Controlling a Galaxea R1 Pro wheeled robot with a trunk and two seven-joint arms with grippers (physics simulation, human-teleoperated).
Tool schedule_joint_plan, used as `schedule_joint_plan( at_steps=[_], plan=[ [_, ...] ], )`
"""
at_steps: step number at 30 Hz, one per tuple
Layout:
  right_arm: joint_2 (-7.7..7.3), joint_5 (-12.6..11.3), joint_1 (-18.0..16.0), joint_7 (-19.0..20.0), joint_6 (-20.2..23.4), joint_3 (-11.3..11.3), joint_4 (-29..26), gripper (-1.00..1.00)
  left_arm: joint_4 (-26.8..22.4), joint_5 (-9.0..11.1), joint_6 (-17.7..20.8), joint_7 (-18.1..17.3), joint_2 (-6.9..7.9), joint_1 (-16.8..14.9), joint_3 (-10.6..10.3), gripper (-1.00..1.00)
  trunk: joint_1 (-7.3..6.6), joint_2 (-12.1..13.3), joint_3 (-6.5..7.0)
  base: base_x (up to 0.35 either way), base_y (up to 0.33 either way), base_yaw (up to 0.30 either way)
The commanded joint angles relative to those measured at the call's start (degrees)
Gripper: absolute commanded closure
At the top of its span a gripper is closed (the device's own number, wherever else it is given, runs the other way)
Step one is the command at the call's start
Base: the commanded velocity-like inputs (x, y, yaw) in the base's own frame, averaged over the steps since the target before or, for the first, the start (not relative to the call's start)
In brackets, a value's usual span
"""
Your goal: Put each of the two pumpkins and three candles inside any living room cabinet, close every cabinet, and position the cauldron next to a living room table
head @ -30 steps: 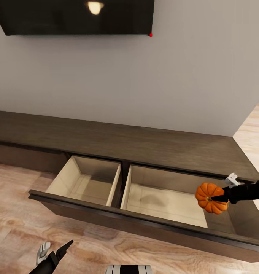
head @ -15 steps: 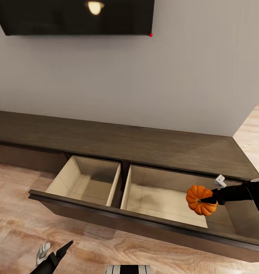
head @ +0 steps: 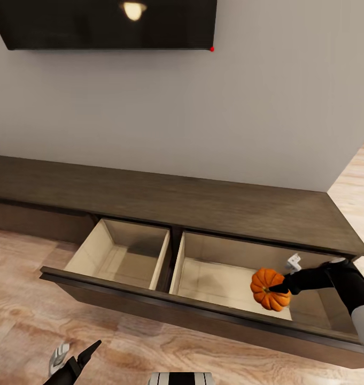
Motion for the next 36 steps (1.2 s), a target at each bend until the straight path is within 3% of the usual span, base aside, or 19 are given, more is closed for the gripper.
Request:
schedule_joint_plan(
  at_steps=[1,20,23,27,36],
  plan=[
    [0.29,0.42,-0.06,-0.01,0.53,-0.27,0.29,1.0,0.01,0.61,0.51,-0.1,0.07,-0.02,-0.21,-1.0,-0.01,-0.02,-0.04,0.0,0.0,0.0],
    [3.59,0.68,-0.02,-5.66,0.35,-0.16,5.0,1.0,0.01,0.61,0.48,-0.1,0.18,-0.02,-0.21,-1.0,-0.01,-0.02,-0.04,0.06,0.0,0.0],
    [4.22,1.6,0.01,-6.2,-0.29,-0.07,6.38,1.0,0.01,0.61,0.46,-0.1,0.18,-0.02,-0.21,-1.0,-0.01,-0.02,-0.04,0.009,0.0,0.0],
    [6.25,4.02,-0.02,-8.52,-1.68,-0.2,7.96,1.0,0.01,0.61,0.45,-0.1,0.18,-0.02,-0.21,-1.0,-0.01,-0.02,-0.04,0.002,0.0,0.0],
    [7.78,4.42,-0.04,-11.82,-2.05,-0.16,11.85,1.0,0.01,0.61,0.47,-0.1,0.18,-0.02,-0.21,-1.0,-0.01,-0.02,-0.04,0.001,0.0,0.0]
  ],
)
